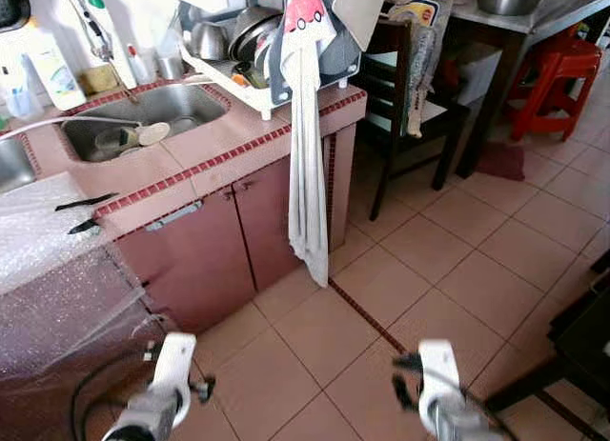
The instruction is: Kitchen organization
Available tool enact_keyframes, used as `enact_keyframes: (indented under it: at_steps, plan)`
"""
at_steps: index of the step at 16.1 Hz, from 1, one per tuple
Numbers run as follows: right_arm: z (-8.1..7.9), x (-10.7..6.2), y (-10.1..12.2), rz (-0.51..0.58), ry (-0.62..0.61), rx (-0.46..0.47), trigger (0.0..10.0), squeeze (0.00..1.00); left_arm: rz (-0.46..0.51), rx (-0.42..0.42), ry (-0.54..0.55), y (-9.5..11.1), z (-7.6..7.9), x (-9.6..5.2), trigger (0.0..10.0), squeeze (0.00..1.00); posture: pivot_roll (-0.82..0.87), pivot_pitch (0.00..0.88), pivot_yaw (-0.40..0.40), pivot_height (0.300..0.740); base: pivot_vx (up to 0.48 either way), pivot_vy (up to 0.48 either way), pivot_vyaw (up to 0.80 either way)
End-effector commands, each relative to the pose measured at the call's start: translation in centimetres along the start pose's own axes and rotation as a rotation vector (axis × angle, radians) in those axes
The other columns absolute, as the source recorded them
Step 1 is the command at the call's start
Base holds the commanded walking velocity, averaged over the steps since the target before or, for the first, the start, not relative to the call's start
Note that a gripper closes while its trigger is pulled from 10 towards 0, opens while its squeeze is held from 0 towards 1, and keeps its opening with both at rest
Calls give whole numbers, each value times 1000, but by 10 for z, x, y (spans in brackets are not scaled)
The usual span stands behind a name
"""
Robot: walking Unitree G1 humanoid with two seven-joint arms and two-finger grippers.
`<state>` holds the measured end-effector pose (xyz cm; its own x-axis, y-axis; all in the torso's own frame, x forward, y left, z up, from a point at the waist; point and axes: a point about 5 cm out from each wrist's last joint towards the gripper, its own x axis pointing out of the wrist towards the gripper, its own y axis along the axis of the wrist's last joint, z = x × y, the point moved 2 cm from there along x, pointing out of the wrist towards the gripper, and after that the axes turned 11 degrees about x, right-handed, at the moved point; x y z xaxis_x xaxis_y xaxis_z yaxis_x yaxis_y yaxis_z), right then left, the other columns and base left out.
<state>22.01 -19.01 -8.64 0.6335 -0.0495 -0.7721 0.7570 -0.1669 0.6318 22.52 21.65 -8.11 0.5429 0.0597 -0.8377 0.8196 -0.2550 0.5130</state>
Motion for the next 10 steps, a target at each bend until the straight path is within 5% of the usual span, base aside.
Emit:
enact_keyframes:
  at_steps: [1,5,10]
  plan:
    - [-1,0,-3,-16,11,-3,10000,0,-46,-40,17,-13,-7,-2,10000,0,-111,0,72,740,0,0,0]
    - [5,-2,-7,-31,17,-45,10000,0,-109,-110,20,-36,-4,-4,10000,0,-117,17,31,740,0,0,0]
    - [4,-3,-14,-48,36,-44,10000,0,-145,-77,0,-49,4,-5,10000,0,-103,41,29,740,0,0,0]
